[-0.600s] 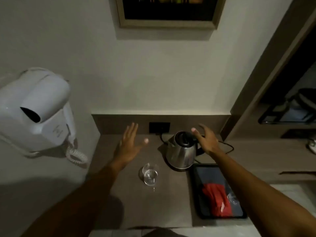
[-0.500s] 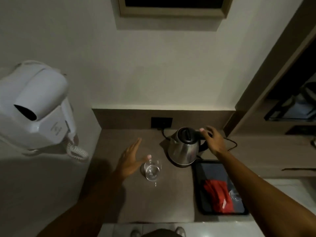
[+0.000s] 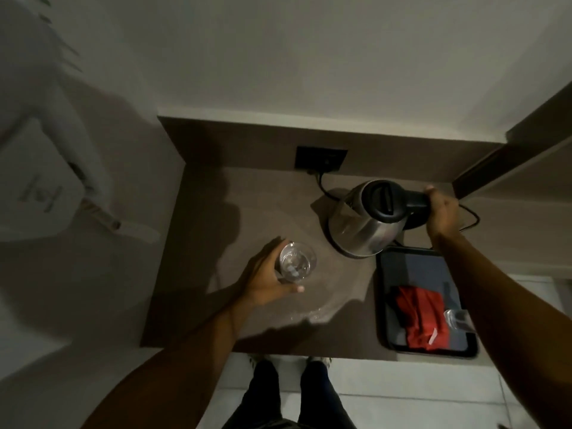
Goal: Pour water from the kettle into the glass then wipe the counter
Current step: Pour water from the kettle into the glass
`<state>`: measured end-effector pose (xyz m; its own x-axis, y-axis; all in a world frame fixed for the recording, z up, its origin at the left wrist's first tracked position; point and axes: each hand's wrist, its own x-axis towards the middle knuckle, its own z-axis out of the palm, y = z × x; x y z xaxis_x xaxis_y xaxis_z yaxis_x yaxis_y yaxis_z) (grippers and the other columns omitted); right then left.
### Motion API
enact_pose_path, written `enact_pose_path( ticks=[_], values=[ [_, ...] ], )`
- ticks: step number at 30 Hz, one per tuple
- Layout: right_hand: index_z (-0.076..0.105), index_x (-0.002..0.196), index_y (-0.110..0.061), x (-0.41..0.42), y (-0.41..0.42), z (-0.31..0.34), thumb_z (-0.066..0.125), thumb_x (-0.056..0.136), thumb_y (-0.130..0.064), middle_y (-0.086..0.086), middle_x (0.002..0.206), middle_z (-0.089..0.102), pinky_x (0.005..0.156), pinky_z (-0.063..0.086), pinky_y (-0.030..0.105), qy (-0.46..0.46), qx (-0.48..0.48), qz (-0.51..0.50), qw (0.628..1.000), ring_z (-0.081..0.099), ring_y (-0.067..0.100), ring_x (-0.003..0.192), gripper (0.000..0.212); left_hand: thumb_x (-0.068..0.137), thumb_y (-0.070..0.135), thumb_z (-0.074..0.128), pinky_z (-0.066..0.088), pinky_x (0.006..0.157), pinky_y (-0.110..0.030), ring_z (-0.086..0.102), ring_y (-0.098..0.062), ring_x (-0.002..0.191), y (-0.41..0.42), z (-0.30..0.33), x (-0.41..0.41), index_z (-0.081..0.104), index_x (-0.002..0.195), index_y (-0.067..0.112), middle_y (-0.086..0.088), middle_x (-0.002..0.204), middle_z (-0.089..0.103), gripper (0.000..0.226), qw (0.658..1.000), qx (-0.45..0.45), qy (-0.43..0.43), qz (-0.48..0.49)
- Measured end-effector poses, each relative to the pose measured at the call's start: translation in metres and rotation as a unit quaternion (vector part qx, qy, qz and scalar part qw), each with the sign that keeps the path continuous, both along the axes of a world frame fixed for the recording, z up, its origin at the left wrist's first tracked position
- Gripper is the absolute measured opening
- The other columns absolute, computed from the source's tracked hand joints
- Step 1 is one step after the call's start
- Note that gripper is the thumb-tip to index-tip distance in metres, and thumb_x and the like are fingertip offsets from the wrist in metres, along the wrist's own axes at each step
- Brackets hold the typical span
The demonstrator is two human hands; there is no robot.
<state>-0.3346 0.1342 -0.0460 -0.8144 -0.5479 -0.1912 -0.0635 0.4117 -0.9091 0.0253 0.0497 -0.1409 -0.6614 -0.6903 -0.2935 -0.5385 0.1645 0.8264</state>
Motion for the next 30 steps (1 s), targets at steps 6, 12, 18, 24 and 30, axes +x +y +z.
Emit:
enact_pose_path(
  ticks=[6, 12, 18, 24, 30],
  values=[
    [0.056, 0.061, -0.022, -0.002, -0.003, -0.007, 0.049, 0.091, -0.038, -0.014, 0.05, 0.06, 0.053, 0.045, 0.017, 0.018, -0.042, -0.009, 0.999, 0.054, -0.003, 0.049, 0.035, 0.055, 0.05, 0.093, 0.054, 0.102, -0.04, 0.062, -0.018, 0.122, -0.008, -0.001, -0.005, 0.052, 0.14, 0.026, 0.002, 0.134, 0.065, 0.097, 0.999, -0.044, -0.016, -0.003],
    [0.051, 0.054, -0.024, 0.03, -0.012, 0.028, 0.05, 0.093, -0.03, -0.021, 0.042, 0.055, 0.041, 0.034, 0.006, 0.119, -0.032, 0.07, 0.99, 0.047, -0.004, 0.037, 0.039, 0.056, 0.055, 0.091, 0.054, 0.101, -0.034, 0.064, -0.017, 0.12, -0.013, 0.003, -0.004, 0.052, 0.141, 0.027, 0.004, 0.132, 0.067, 0.097, 0.996, -0.082, -0.036, -0.028],
    [0.059, 0.062, -0.012, 0.058, -0.016, 0.067, 0.051, 0.094, -0.029, 0.005, 0.054, 0.058, 0.039, 0.041, 0.018, 0.261, -0.02, 0.202, 0.944, 0.055, 0.012, 0.042, 0.037, 0.057, 0.056, 0.09, 0.053, 0.101, -0.037, 0.066, -0.019, 0.118, -0.015, 0.007, -0.002, 0.053, 0.141, 0.027, 0.003, 0.131, 0.069, 0.096, 0.992, -0.113, -0.048, -0.034],
    [0.062, 0.062, -0.001, 0.077, -0.025, 0.087, 0.048, 0.088, -0.037, 0.013, 0.05, 0.056, 0.043, 0.036, 0.02, 0.399, 0.035, 0.301, 0.865, 0.05, 0.026, 0.04, 0.046, 0.055, 0.061, 0.088, 0.057, 0.092, -0.035, 0.071, -0.017, 0.107, -0.017, 0.007, 0.0, 0.054, 0.137, 0.031, 0.007, 0.12, 0.074, 0.094, 0.989, -0.135, -0.039, -0.045],
    [0.063, 0.06, -0.003, 0.089, -0.026, 0.091, 0.046, 0.086, -0.037, 0.01, 0.049, 0.056, 0.044, 0.046, 0.031, 0.465, 0.066, 0.312, 0.826, 0.05, 0.024, 0.039, 0.046, 0.052, 0.068, 0.084, 0.058, 0.088, -0.031, 0.072, -0.012, 0.101, -0.018, 0.006, 0.001, 0.05, 0.133, 0.04, 0.013, 0.115, 0.074, 0.093, 0.987, -0.147, -0.044, -0.054]
  ],
)
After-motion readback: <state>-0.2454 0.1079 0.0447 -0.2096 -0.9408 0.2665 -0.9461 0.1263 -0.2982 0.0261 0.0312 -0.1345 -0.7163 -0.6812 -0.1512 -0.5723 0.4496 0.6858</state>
